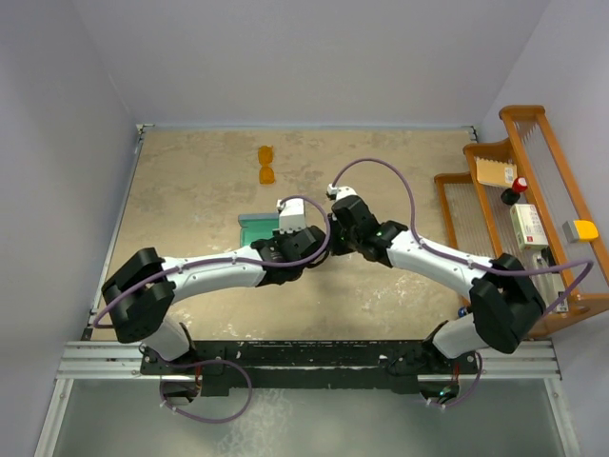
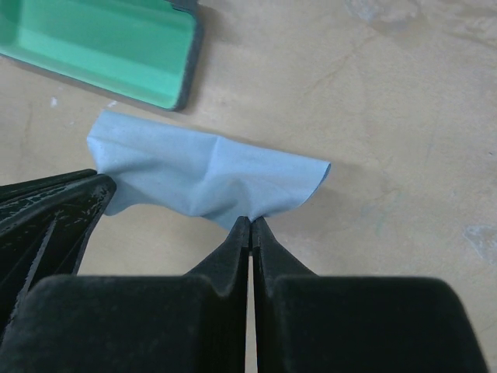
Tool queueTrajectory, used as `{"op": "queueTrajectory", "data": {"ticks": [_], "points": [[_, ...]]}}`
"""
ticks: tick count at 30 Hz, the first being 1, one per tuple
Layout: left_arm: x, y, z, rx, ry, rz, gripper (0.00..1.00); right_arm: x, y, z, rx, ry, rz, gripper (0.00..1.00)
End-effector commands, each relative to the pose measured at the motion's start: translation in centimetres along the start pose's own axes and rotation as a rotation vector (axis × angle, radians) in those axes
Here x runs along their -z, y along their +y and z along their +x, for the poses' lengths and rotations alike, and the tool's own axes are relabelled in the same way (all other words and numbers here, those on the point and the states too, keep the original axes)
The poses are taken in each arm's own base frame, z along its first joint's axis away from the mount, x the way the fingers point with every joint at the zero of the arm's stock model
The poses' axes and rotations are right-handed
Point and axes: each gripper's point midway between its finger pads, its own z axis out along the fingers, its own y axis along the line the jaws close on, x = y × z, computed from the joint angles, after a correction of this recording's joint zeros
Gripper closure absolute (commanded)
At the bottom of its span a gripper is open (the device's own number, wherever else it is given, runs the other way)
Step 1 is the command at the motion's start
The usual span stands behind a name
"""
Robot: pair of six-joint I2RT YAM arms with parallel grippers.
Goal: Organize the sunglasses
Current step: Pick up the glasses cleaning cloth from the center of the board, then place the glasses cleaning cloth in the sunglasses case.
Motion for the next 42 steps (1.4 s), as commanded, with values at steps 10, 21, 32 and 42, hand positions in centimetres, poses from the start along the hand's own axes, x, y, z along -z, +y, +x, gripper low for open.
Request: {"op": "queueTrajectory", "data": {"ticks": [10,21,32,42], "points": [[1.1,5.6,-2.5,0.005,-0.039,-0.077,1.00,-1.8,5.0,-2.3,0.021,-0.045,-0.034,1.00],[1.0,8.3,-3.7,-0.011,-0.048,-0.129,1.00,-3.8,7.5,-3.6,0.043,-0.050,-0.054,1.00],[-0.5,10.5,-4.4,0.004,-0.025,-0.163,1.00,-4.9,8.8,-4.7,0.056,-0.065,-0.072,1.00],[-1.8,12.5,-4.7,0.029,-0.005,-0.172,1.00,-6.1,9.4,-5.2,0.059,-0.065,-0.071,1.00]]}}
